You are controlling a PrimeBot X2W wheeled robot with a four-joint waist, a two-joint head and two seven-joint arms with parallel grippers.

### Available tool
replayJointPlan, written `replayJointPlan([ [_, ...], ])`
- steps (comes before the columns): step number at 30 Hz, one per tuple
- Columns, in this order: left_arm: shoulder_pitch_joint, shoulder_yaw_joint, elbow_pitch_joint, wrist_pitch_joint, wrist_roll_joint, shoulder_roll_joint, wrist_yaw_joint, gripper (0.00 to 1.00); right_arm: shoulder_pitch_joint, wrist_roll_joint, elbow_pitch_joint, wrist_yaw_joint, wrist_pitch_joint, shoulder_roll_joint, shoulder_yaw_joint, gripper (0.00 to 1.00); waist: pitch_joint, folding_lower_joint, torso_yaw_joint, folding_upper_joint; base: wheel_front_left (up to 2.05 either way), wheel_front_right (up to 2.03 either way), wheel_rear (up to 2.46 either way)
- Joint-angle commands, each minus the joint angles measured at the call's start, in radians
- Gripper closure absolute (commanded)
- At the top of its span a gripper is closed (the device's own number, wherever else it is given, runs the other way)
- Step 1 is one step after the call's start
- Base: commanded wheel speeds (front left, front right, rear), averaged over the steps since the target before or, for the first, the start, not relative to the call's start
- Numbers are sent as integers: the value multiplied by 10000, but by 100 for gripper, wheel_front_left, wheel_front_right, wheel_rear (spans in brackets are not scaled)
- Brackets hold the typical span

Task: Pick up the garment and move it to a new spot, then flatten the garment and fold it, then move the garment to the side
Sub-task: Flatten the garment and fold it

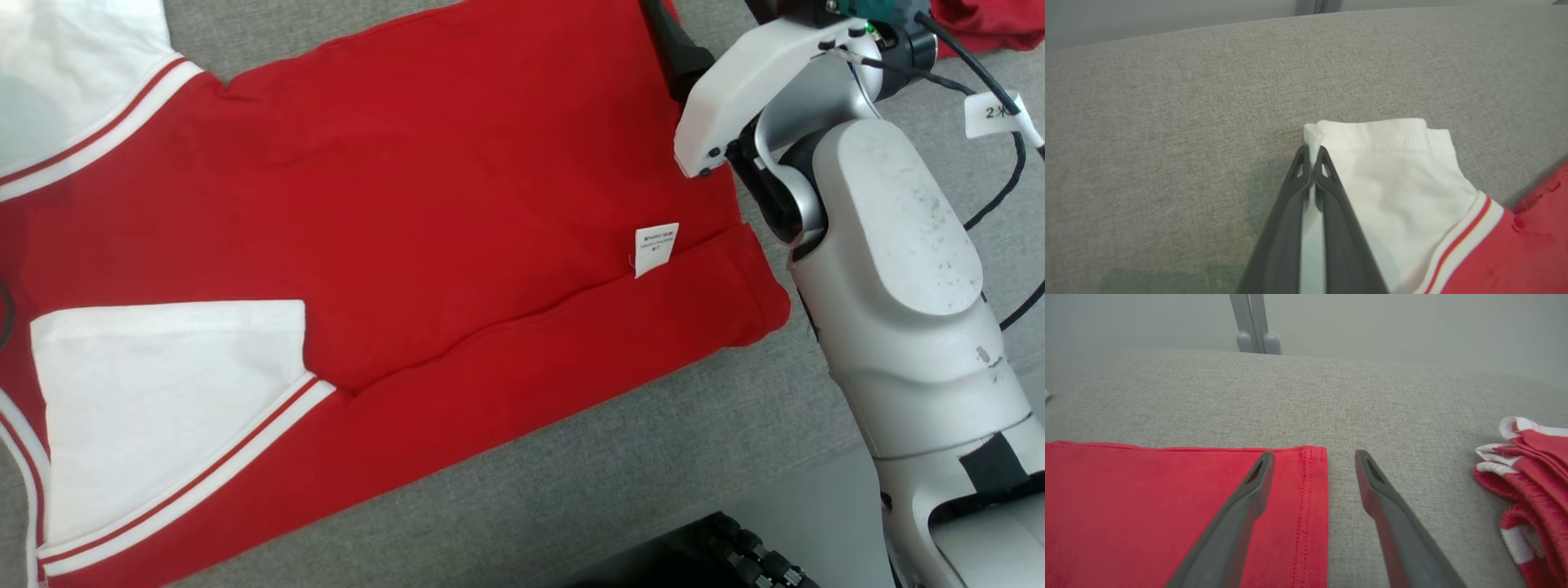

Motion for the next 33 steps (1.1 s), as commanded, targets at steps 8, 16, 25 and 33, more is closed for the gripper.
replayJointPlan([
  [8,-429,-406,-244,-669,-144,-496,-397,100,-1281,-168,1886,-2,681,-421,-144,0,-257,-1,950,0,0,0,0],
  [16,-562,-776,-556,-1066,-382,-792,-532,100,-2192,155,3506,-3,1566,-603,-29,53,-276,-1,1462,0,0,0,0],
  [25,-391,-1022,-759,-1256,-565,-740,-582,100,-2423,246,4278,-11,2154,-826,114,100,-352,-1,1581,0,0,0,0],
  [33,-415,-1006,-762,-1568,-582,-640,-604,100,-2534,158,4159,-9,1402,-699,-132,100,-461,-1,1503,0,0,0,0],
])
